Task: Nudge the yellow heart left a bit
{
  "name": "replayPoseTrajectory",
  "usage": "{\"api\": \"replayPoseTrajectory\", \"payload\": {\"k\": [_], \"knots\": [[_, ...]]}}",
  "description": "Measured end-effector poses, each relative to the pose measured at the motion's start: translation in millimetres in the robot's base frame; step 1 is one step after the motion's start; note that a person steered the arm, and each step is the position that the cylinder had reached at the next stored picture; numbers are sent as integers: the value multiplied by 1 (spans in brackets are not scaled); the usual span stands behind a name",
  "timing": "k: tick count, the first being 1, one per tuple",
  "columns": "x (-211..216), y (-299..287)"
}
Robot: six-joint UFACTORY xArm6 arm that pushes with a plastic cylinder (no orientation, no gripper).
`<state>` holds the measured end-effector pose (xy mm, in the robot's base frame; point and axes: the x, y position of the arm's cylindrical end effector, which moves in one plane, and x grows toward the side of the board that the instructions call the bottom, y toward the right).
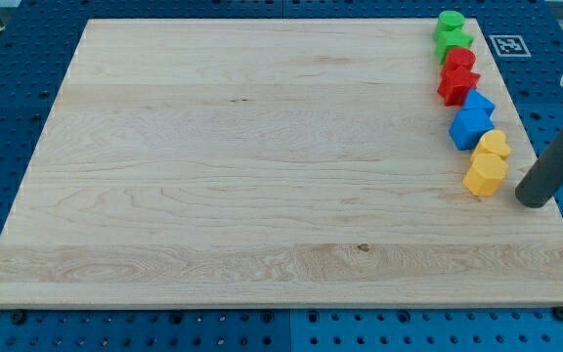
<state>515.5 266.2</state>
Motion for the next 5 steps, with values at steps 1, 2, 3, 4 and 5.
{"api": "replayPoseTrajectory", "payload": {"k": [1,2,3,4,5], "knots": [[0,17],[-22,35],[-50,36],[-51,-4],[-51,-25]]}}
